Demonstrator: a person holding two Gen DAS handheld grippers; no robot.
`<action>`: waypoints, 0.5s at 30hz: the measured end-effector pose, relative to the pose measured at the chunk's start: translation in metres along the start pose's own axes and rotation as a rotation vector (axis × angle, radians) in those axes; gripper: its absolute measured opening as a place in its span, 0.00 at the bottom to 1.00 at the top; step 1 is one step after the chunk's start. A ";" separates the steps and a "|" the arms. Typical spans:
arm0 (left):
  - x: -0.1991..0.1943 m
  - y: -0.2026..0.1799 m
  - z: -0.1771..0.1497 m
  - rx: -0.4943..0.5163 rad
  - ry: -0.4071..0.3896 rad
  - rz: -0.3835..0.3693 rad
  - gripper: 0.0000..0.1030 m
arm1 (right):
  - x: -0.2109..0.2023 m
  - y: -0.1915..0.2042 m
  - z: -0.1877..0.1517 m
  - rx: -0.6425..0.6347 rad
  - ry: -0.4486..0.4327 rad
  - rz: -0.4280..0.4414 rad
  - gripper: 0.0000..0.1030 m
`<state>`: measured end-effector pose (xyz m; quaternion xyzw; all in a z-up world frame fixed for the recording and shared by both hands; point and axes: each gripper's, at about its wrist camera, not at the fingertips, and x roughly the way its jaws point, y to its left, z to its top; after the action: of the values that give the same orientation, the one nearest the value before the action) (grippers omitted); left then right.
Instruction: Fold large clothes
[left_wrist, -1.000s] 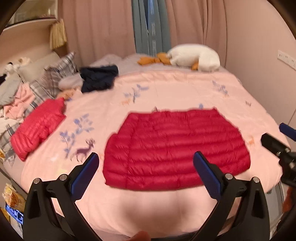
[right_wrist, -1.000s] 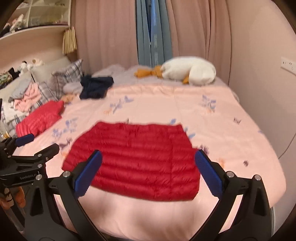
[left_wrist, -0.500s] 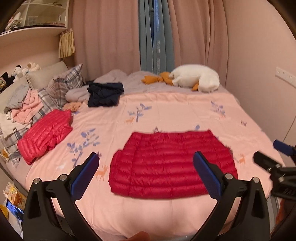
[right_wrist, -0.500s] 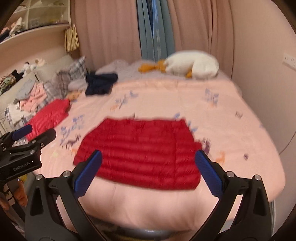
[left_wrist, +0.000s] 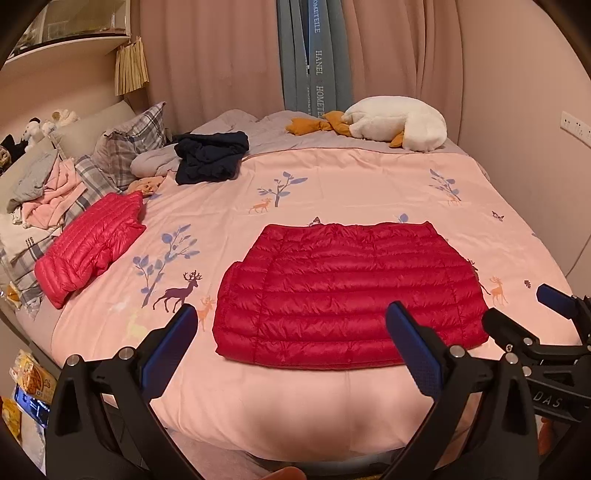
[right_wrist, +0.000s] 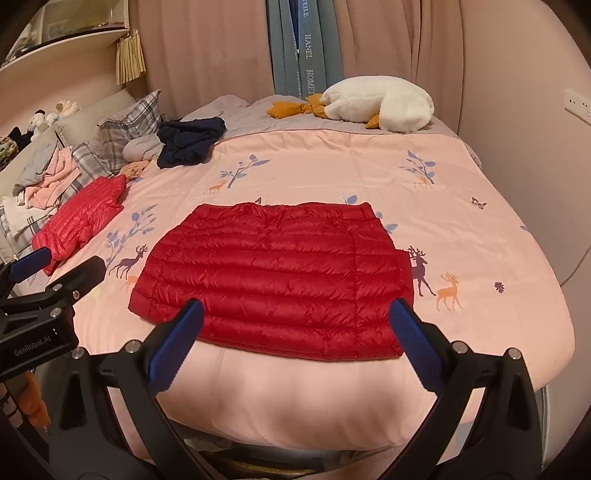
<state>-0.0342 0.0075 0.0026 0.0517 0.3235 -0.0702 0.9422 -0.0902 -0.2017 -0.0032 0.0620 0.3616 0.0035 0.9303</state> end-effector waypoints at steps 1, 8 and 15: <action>0.001 0.000 -0.001 0.003 0.003 0.002 0.99 | 0.001 0.000 0.000 -0.002 0.002 0.002 0.98; 0.003 0.002 -0.002 0.002 0.012 0.001 0.99 | 0.000 0.003 0.000 -0.008 0.001 0.007 0.98; 0.003 0.002 -0.003 0.002 0.012 -0.001 0.99 | 0.001 0.004 0.001 -0.011 0.001 0.008 0.98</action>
<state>-0.0332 0.0096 -0.0012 0.0530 0.3290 -0.0707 0.9402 -0.0889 -0.1979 -0.0026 0.0584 0.3616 0.0090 0.9305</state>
